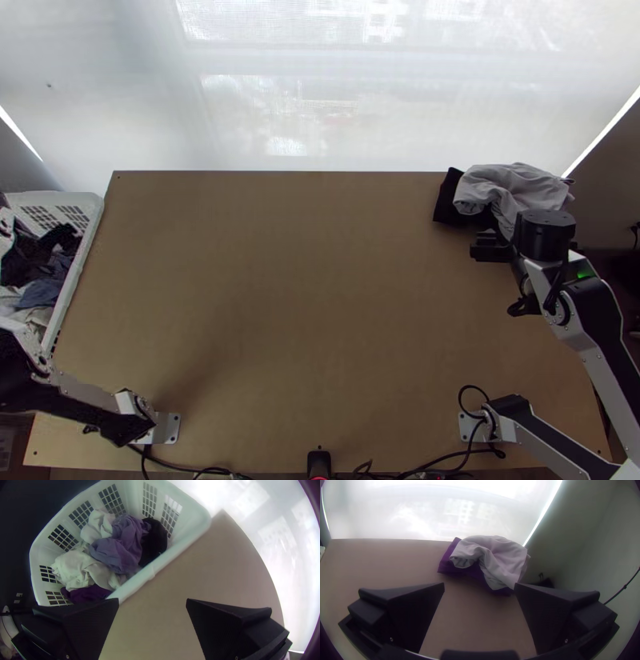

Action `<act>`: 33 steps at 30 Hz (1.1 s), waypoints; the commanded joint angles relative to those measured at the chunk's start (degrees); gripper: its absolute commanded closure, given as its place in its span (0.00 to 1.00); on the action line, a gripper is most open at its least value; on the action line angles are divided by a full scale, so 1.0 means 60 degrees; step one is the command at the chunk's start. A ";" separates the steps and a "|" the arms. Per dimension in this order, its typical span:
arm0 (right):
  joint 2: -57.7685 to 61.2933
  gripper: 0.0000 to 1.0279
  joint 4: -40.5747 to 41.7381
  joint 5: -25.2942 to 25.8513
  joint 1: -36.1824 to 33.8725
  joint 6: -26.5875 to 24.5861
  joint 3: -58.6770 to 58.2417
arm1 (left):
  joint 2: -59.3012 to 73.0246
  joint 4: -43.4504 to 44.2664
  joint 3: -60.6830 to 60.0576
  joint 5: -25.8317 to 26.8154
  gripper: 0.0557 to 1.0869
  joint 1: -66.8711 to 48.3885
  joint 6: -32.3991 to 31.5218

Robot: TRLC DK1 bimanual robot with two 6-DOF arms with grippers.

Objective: Fold the t-shirt

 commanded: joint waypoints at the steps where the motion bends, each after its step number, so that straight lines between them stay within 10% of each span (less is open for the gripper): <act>1: 0.0189 0.05 -0.0415 -0.0069 -0.0545 -0.0120 0.0315 | 0.2014 -0.0485 0.3049 -0.0220 0.05 0.1004 0.0687; 13: 0.1522 0.07 -0.1308 -0.2017 -0.0487 0.0188 0.1648 | 0.4562 0.0438 0.4807 -0.0513 0.05 0.2542 0.1946; 33: 0.2255 0.06 -0.1338 -0.2178 -0.0179 0.0173 0.1457 | 0.6276 0.1595 0.4133 -0.1890 0.11 0.4681 0.2693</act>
